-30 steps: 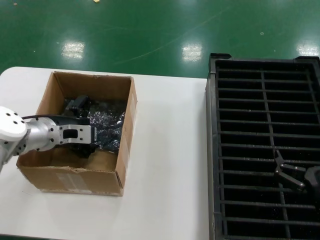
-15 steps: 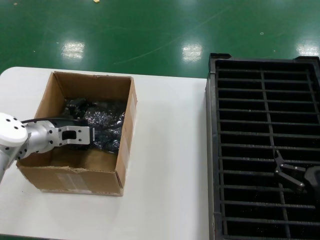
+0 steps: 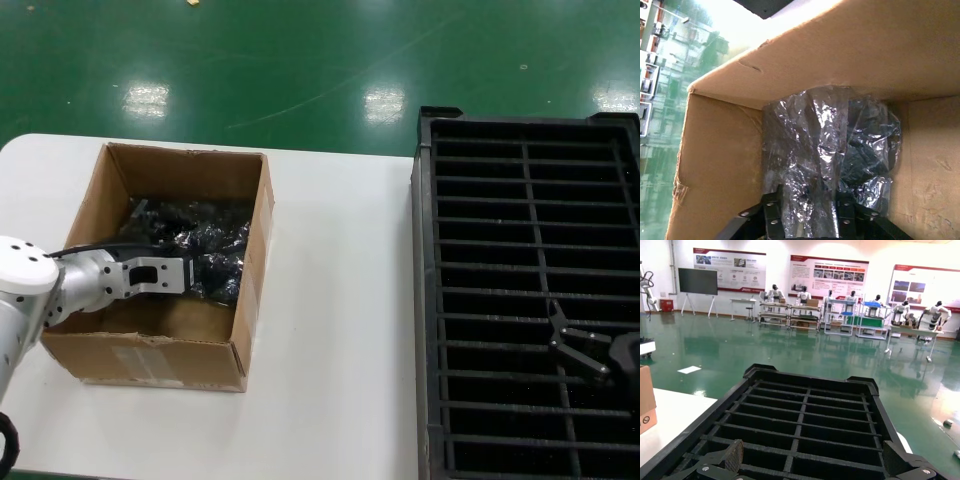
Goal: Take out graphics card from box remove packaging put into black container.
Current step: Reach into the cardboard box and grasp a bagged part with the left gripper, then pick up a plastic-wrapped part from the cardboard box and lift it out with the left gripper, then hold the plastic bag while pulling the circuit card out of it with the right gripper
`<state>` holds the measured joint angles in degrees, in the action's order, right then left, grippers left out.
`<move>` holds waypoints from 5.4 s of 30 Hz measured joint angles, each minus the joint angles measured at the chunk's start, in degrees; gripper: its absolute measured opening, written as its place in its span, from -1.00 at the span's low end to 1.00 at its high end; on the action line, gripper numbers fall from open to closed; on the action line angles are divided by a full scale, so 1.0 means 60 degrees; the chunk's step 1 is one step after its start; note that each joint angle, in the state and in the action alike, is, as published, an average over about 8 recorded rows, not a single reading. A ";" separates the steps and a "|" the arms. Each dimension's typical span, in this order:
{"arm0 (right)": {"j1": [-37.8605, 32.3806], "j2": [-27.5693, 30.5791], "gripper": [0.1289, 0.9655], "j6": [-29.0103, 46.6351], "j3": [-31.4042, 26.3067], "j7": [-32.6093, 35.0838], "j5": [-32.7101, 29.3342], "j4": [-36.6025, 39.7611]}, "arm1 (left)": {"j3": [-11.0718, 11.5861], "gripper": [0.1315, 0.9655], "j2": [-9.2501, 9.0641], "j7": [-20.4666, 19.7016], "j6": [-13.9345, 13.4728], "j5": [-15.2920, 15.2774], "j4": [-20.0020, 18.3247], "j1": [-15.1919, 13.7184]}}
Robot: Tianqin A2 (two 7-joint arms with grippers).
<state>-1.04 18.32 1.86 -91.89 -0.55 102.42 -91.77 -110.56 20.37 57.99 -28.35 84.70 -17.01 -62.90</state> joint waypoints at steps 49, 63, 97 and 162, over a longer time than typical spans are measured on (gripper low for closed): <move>0.0000 0.0000 1.00 0.0000 0.0000 0.0000 0.0000 0.0000 | 0.0735 -0.98 0.3343 -0.7111 -0.0748 -0.4545 -1.0673 0.3918; 0.0000 0.0000 1.00 0.0000 0.0000 0.0000 0.0000 0.0000 | 0.1643 -0.98 0.4404 -0.7822 -0.0917 -0.4026 -1.4149 0.6410; -0.1508 0.1141 0.96 -0.0050 -0.2150 -0.0675 0.0405 0.0116 | 0.1703 -0.98 0.4537 -0.7650 -0.0678 -0.3558 -1.4925 0.7259; -0.7180 0.3190 -0.99 -0.1312 -1.0521 0.1973 0.3978 -0.0172 | 0.1703 -0.98 0.4537 -0.7649 -0.0678 -0.3558 -1.4925 0.7259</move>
<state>-44.12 37.46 -6.01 -155.02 11.29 126.29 -92.80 -100.34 47.59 12.09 -32.42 63.36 -106.56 -19.35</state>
